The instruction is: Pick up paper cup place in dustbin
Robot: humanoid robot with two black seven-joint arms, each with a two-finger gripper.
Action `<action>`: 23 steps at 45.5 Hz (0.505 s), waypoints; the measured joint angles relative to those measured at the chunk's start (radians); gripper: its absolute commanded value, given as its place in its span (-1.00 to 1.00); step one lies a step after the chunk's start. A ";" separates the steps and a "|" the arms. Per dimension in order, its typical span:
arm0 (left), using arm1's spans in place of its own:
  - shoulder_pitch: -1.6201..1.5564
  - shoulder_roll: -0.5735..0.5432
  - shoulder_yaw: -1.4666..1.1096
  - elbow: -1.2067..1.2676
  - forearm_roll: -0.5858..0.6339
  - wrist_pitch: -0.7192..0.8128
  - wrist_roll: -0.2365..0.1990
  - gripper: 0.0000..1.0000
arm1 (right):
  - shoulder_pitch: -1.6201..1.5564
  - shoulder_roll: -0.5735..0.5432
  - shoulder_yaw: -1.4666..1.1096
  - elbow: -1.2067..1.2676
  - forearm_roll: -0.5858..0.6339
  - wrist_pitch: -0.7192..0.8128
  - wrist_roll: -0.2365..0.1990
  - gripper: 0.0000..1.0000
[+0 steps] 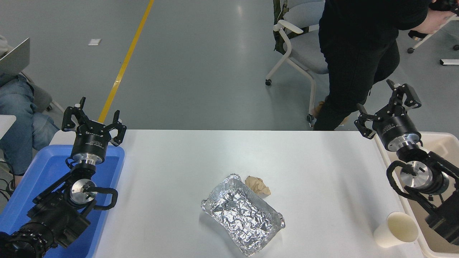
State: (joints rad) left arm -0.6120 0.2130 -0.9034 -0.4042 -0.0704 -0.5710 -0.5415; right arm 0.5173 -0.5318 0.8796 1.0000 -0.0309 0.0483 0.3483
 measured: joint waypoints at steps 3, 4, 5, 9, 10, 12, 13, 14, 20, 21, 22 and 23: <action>0.000 0.000 0.000 0.000 0.000 0.000 0.000 0.98 | 0.023 -0.003 -0.035 -0.013 0.001 0.001 0.000 1.00; 0.000 0.000 0.000 0.000 0.000 0.000 0.000 0.98 | 0.035 -0.005 -0.053 -0.021 0.002 0.002 0.000 1.00; 0.000 0.000 0.000 0.000 0.000 0.000 0.000 0.98 | 0.044 -0.007 -0.066 -0.026 0.002 0.002 0.000 1.00; 0.000 0.000 0.000 0.000 0.000 0.000 0.000 0.98 | 0.090 -0.024 -0.130 -0.049 0.003 0.003 -0.002 1.00; 0.000 0.000 0.000 0.000 0.000 0.000 0.000 0.98 | 0.103 -0.030 -0.148 -0.054 0.004 0.003 -0.002 1.00; 0.000 0.000 0.000 0.000 0.000 0.000 0.000 0.98 | 0.135 -0.046 -0.195 -0.063 0.005 0.004 -0.004 1.00; 0.000 0.000 0.000 0.000 0.000 0.000 0.000 0.98 | 0.150 -0.053 -0.216 -0.067 0.005 0.004 -0.005 1.00; 0.000 0.000 0.000 0.000 0.000 0.000 0.000 0.98 | 0.172 -0.063 -0.249 -0.072 0.006 0.004 -0.005 1.00; 0.000 0.000 -0.001 0.000 0.000 0.000 0.000 0.98 | 0.301 -0.101 -0.449 -0.101 0.012 0.005 -0.013 1.00; 0.000 0.000 -0.001 0.000 0.000 0.000 0.000 0.98 | 0.323 -0.105 -0.481 -0.105 0.014 0.006 -0.015 1.00; 0.000 0.000 -0.001 0.000 0.000 0.000 0.000 0.98 | 0.346 -0.107 -0.517 -0.110 0.018 0.006 -0.018 1.00; 0.000 0.000 -0.001 0.000 0.000 0.000 0.000 0.98 | 0.380 -0.111 -0.570 -0.118 0.028 0.006 -0.025 1.00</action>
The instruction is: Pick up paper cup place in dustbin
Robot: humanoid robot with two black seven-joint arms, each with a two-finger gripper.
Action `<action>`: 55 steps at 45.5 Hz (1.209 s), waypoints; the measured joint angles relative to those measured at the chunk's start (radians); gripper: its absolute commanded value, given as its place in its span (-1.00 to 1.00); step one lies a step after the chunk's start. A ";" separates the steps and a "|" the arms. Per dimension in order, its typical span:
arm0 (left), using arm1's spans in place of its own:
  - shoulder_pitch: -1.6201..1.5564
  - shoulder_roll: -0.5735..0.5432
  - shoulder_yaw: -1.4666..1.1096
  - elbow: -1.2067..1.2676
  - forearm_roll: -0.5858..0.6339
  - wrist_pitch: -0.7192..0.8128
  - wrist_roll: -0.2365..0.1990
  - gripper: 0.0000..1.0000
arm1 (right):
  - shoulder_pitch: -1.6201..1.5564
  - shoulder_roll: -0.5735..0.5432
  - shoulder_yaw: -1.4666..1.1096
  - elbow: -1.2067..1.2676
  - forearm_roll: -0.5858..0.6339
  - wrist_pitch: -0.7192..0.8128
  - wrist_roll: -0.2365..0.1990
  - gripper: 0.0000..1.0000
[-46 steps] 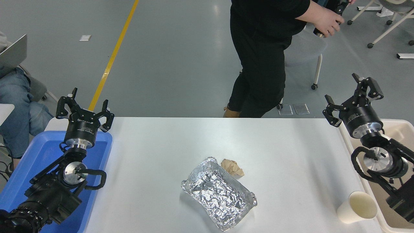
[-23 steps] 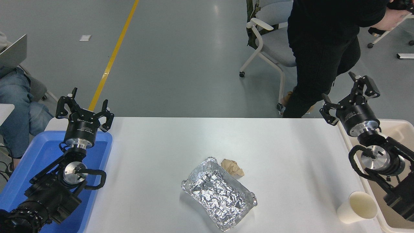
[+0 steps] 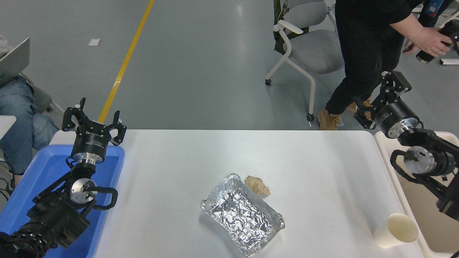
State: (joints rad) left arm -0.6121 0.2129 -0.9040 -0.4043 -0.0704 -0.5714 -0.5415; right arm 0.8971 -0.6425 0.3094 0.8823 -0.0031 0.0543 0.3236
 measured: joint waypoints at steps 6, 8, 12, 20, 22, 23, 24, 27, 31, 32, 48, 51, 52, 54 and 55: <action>0.000 0.000 0.000 0.000 0.000 0.000 0.000 0.98 | 0.164 -0.004 -0.270 -0.028 0.078 0.001 -0.057 1.00; 0.000 0.000 -0.001 0.000 0.000 -0.001 0.000 0.98 | 0.210 -0.001 -0.350 -0.034 0.107 0.002 -0.080 1.00; 0.000 0.000 -0.001 0.000 0.000 -0.001 0.000 0.98 | 0.317 0.015 -0.543 -0.043 0.184 0.005 -0.138 1.00; 0.000 0.000 -0.001 0.000 0.000 -0.001 0.000 0.98 | 0.476 0.062 -0.861 -0.052 0.286 0.007 -0.257 1.00; 0.000 0.000 -0.001 0.000 0.000 -0.001 0.000 0.98 | 0.509 0.074 -0.933 -0.052 0.300 0.007 -0.290 1.00; 0.000 0.000 -0.001 0.000 0.000 -0.001 0.000 0.98 | 0.521 0.079 -0.959 -0.051 0.304 0.008 -0.303 1.00; 0.000 0.000 -0.001 0.000 0.000 -0.001 0.000 0.98 | 0.533 0.084 -0.988 -0.049 0.307 0.009 -0.317 1.00; 0.000 0.000 -0.001 0.000 0.000 -0.001 0.000 0.98 | 0.568 0.099 -1.070 -0.039 0.308 0.015 -0.354 1.00; 0.000 0.000 -0.001 0.000 0.000 -0.001 0.000 0.98 | 0.619 0.113 -1.164 -0.023 0.270 0.043 -0.389 1.00; 0.000 0.000 -0.001 0.000 0.000 -0.001 0.000 0.98 | 0.630 0.115 -1.180 -0.019 0.258 0.051 -0.395 1.00; 0.000 0.000 0.000 0.000 0.000 -0.001 0.000 0.98 | 0.853 0.128 -1.368 0.183 -0.068 0.240 -0.439 1.00; 0.000 0.000 0.000 0.000 0.000 -0.001 0.000 0.98 | 0.891 0.120 -1.392 0.237 -0.115 0.270 -0.441 1.00; 0.000 0.000 0.000 0.000 0.000 -0.001 0.000 0.98 | 0.902 0.117 -1.399 0.253 -0.129 0.279 -0.442 1.00; 0.000 0.000 0.000 0.000 0.000 -0.001 0.000 0.98 | 0.929 0.108 -1.413 0.293 -0.161 0.302 -0.442 1.00; 0.000 0.000 0.000 0.000 0.000 -0.001 0.000 0.98 | 0.939 0.103 -1.419 0.309 -0.174 0.311 -0.442 1.00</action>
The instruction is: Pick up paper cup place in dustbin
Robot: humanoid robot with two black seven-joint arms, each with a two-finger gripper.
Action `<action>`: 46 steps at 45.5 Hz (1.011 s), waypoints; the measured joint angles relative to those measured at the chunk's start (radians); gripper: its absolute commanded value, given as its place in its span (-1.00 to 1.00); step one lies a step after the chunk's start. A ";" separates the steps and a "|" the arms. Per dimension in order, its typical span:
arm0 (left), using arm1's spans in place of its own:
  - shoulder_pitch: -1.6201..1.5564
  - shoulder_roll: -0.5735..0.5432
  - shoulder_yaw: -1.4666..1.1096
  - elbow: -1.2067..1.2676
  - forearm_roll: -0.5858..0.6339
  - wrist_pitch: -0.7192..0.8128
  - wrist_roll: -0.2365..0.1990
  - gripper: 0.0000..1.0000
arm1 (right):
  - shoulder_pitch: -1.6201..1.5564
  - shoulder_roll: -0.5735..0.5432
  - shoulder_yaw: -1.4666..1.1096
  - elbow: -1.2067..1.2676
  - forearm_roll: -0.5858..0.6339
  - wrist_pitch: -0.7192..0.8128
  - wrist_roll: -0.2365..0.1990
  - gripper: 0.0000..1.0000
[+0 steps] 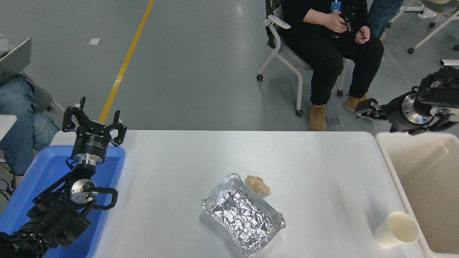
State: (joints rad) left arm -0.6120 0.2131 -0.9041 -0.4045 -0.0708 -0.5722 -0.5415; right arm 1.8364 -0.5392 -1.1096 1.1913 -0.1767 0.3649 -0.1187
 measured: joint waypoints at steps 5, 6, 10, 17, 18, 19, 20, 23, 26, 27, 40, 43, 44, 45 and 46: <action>0.000 0.000 0.000 0.000 0.000 0.000 0.000 0.98 | 0.061 -0.026 -0.023 0.081 -0.049 0.050 -0.001 1.00; 0.000 0.000 0.000 0.000 0.000 0.000 0.000 0.98 | 0.073 -0.031 -0.026 0.095 -0.055 0.060 -0.001 1.00; 0.000 0.000 0.000 0.000 0.000 0.000 0.000 0.98 | 0.124 -0.051 -0.037 0.153 -0.077 0.100 -0.002 1.00; 0.000 0.000 0.000 0.000 0.000 0.000 0.000 0.98 | 0.222 -0.087 -0.060 0.239 -0.100 0.174 -0.002 1.00; 0.000 0.000 0.000 0.000 0.000 0.000 0.000 0.98 | 0.234 -0.090 -0.063 0.246 -0.101 0.181 -0.002 1.00; 0.000 0.000 0.000 0.000 0.000 0.000 0.000 0.98 | 0.245 -0.094 -0.067 0.254 -0.103 0.189 -0.002 1.00; 0.000 0.000 0.000 0.000 0.000 0.000 0.000 0.98 | 0.260 -0.100 -0.072 0.264 -0.105 0.201 -0.002 1.00; 0.000 0.000 0.000 0.000 0.000 0.000 0.000 0.98 | 0.286 -0.111 -0.080 0.281 -0.109 0.221 -0.003 1.00; 0.000 0.000 0.000 0.000 0.000 0.000 0.000 0.98 | 0.304 -0.121 -0.088 0.295 -0.115 0.238 -0.003 1.00; 0.000 0.000 0.000 0.000 0.000 0.000 0.000 0.98 | 0.307 -0.124 -0.092 0.299 -0.119 0.243 -0.003 1.00; 0.000 0.000 0.000 0.001 0.000 0.000 0.000 0.98 | 0.226 -0.196 -0.120 0.298 -0.251 0.236 -0.005 1.00; 0.000 0.000 0.000 0.001 0.000 0.000 0.000 0.98 | 0.198 -0.220 -0.121 0.294 -0.284 0.227 -0.005 1.00; 0.000 -0.001 0.000 0.001 0.000 0.000 0.000 0.98 | 0.186 -0.232 -0.122 0.292 -0.299 0.222 -0.005 1.00; 0.000 -0.001 0.000 0.001 0.000 0.000 0.000 0.98 | 0.177 -0.240 -0.122 0.291 -0.308 0.220 -0.005 1.00; 0.000 -0.001 0.000 0.001 0.000 0.000 0.000 0.98 | 0.169 -0.248 -0.123 0.291 -0.317 0.217 -0.005 1.00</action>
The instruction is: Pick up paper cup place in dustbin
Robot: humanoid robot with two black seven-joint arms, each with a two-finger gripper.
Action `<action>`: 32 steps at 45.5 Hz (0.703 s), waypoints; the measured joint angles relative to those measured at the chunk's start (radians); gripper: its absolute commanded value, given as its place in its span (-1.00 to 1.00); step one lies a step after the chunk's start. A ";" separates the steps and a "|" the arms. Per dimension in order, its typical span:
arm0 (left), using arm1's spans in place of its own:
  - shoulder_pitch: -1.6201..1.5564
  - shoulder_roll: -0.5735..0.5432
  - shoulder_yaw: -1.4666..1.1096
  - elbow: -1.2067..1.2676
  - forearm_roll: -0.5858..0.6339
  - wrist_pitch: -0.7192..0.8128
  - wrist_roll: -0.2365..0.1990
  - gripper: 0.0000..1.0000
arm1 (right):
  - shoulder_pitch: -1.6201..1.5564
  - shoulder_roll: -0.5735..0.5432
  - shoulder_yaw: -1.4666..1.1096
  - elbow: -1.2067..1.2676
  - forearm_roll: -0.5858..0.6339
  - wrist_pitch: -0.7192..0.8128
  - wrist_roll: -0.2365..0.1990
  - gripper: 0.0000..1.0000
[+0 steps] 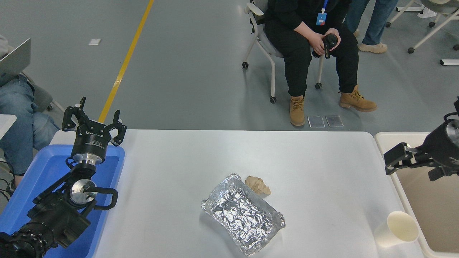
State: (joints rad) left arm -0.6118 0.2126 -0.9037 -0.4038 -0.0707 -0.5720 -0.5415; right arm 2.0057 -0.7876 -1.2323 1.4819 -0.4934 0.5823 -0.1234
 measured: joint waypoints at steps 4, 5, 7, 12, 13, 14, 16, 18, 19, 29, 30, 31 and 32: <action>0.000 0.000 0.000 0.000 0.000 0.000 0.000 0.98 | -0.037 -0.038 0.000 -0.007 -0.038 -0.014 0.000 1.00; 0.000 0.000 0.000 0.000 0.000 0.000 0.000 0.98 | -0.047 -0.047 0.000 -0.008 -0.045 -0.017 0.001 1.00; 0.000 0.000 0.000 0.000 0.000 0.000 0.000 0.98 | -0.071 -0.066 0.004 -0.013 -0.061 -0.029 0.001 1.00; 0.000 -0.001 0.000 0.000 0.000 0.000 0.000 0.98 | -0.138 -0.103 0.028 -0.030 -0.085 -0.057 0.001 1.00; 0.000 -0.001 0.000 0.000 0.000 0.000 0.000 0.98 | -0.156 -0.110 0.038 -0.035 -0.090 -0.064 0.001 1.00; 0.000 -0.001 0.000 0.000 0.000 0.000 0.000 0.98 | -0.171 -0.116 0.046 -0.038 -0.093 -0.069 0.001 1.00; 0.000 -0.001 0.000 0.000 0.000 0.000 0.000 0.98 | -0.207 -0.129 0.068 -0.046 -0.099 -0.081 0.001 1.00; 0.000 -0.001 0.000 0.000 0.000 0.000 0.000 0.98 | -0.234 -0.138 0.086 -0.052 -0.102 -0.089 0.001 1.00; 0.000 -0.001 0.000 0.000 0.000 0.001 0.000 0.98 | -0.255 -0.144 0.101 -0.057 -0.105 -0.095 0.001 1.00; 0.000 -0.001 0.000 0.000 0.000 0.001 0.000 0.98 | -0.394 -0.171 0.198 -0.101 -0.116 -0.136 0.001 1.00; 0.000 -0.001 0.000 0.000 0.000 0.001 0.000 0.98 | -0.405 -0.172 0.205 -0.105 -0.117 -0.139 0.001 1.00; 0.000 -0.001 0.000 0.000 0.000 0.001 0.000 0.98 | -0.416 -0.173 0.213 -0.109 -0.117 -0.142 0.001 0.99; 0.000 -0.001 0.000 0.000 0.000 0.001 0.000 0.98 | -0.428 -0.174 0.221 -0.114 -0.118 -0.146 0.001 0.99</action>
State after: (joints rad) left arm -0.6114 0.2120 -0.9034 -0.4040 -0.0704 -0.5714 -0.5415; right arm 1.5775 -0.9615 -1.0109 1.3679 -0.6110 0.4367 -0.1226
